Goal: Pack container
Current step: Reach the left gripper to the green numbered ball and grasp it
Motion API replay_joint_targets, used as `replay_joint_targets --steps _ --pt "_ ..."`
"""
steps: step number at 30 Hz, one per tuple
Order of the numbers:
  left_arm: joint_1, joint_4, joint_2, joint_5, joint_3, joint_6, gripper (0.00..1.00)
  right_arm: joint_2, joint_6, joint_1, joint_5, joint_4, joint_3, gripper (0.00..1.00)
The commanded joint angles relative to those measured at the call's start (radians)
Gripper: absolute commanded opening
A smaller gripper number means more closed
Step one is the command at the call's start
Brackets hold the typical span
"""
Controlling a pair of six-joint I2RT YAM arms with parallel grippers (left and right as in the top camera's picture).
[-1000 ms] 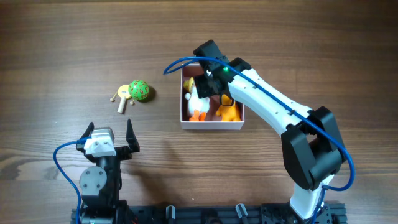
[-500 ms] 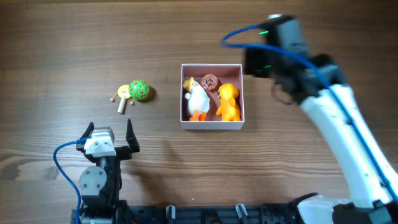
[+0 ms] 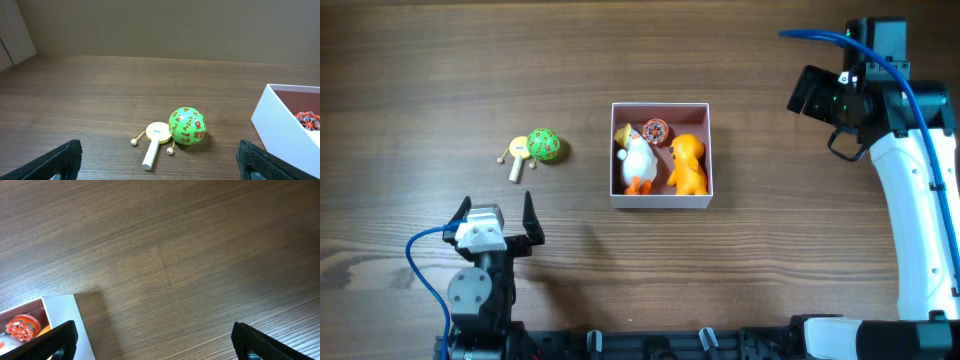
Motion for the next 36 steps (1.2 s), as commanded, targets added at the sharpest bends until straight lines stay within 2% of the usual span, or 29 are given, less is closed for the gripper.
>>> replay_joint_targets --steps 1,9,10,13,17,20,22,26,29,34,36 --pt "0.005 0.003 -0.009 0.016 -0.007 0.016 1.0 0.01 0.008 0.0 -0.017 0.003 0.002 1.0" --pt "0.005 0.006 -0.009 0.018 -0.007 0.016 1.0 0.01 0.008 0.0 -0.016 0.003 0.002 1.0" --pt "0.003 0.011 -0.009 0.065 -0.007 0.011 1.0 0.01 0.008 0.0 -0.017 0.003 0.002 1.0" --pt "0.002 0.019 -0.009 0.337 -0.007 -0.019 1.0 0.01 0.008 0.0 -0.017 0.003 0.002 1.0" --pt "0.002 0.022 -0.009 0.572 -0.007 -0.019 1.0 0.01 0.008 0.0 -0.017 0.003 0.002 1.0" --pt "0.002 0.024 -0.009 0.682 -0.007 -0.019 1.0 0.01 0.008 0.0 -0.016 0.003 0.002 1.0" --pt "0.002 0.065 -0.009 0.83 -0.007 -0.02 1.0 0.01 0.008 0.0 -0.017 0.003 0.002 1.0" --pt "0.002 0.058 0.005 0.789 0.04 -0.192 1.0 0.01 0.008 0.0 -0.017 0.003 0.002 1.0" --pt "0.002 0.018 0.079 0.75 0.159 -0.221 1.0 0.01 0.008 0.0 -0.016 0.003 0.002 1.0" --pt "0.002 -0.26 0.375 0.608 0.497 -0.212 1.0 0.01 0.008 0.0 -0.016 0.003 0.002 1.0" --pt "0.002 -0.418 0.595 0.555 0.72 -0.21 1.0 0.01 0.008 0.0 -0.017 0.003 0.002 1.0"
